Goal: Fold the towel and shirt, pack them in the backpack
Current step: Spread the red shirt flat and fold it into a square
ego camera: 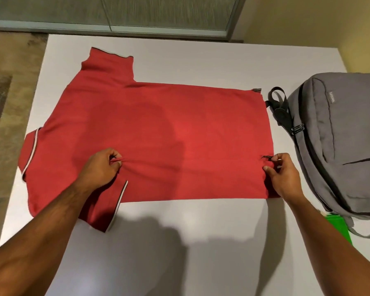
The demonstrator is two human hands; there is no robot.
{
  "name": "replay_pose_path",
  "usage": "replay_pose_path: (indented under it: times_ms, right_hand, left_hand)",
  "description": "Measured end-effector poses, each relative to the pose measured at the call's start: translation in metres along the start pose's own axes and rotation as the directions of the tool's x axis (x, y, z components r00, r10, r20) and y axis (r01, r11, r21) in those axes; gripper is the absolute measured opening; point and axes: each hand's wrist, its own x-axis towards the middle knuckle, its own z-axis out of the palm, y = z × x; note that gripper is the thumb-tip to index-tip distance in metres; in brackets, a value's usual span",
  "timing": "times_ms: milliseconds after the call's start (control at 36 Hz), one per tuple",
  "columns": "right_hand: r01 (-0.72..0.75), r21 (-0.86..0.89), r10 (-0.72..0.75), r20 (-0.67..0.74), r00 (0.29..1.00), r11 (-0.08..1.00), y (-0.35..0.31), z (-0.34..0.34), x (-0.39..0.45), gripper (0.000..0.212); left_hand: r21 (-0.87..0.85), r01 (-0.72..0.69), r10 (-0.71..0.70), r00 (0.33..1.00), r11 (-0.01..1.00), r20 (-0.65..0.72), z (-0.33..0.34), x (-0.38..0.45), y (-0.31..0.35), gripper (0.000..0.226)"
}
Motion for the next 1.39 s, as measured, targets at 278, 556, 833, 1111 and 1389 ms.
replay_pose_path:
  times_ms: [278, 556, 833, 1111, 1389]
  right_hand:
    - [-0.023, 0.024, 0.024, -0.065, 0.998, 0.999, 0.006, -0.002, 0.012, 0.011]
    - [-0.067, 0.117, 0.082, -0.125, 0.989, 0.991, 0.002, 0.003, 0.017, 0.009]
    - [-0.012, 0.136, 0.04, -0.201, 0.979, 0.991, -0.006, 0.001, 0.018, 0.012]
    - [-0.064, 0.025, 0.066, -0.137, 0.988, 0.998, 0.003, 0.005, 0.022, 0.033]
    - [-0.062, -0.099, 0.047, -0.142, 0.989, 0.993, 0.002, 0.01, 0.025, 0.025]
  left_hand:
    - [-0.086, -0.155, 0.13, 0.961, 0.984, -0.244, -0.003, -0.001, 0.01, 0.011]
    - [-0.033, -0.082, 0.074, 0.978, 0.996, -0.196, 0.007, 0.012, 0.008, 0.01]
    - [-0.039, -0.079, 0.064, 0.951, 0.996, -0.302, 0.013, 0.008, 0.015, 0.007]
    - [-0.026, -0.001, -0.005, 0.967, 1.0, -0.253, 0.015, 0.013, 0.016, 0.007]
    - [-0.012, 0.052, -0.053, 0.963, 0.999, -0.265, 0.017, 0.013, 0.018, 0.006]
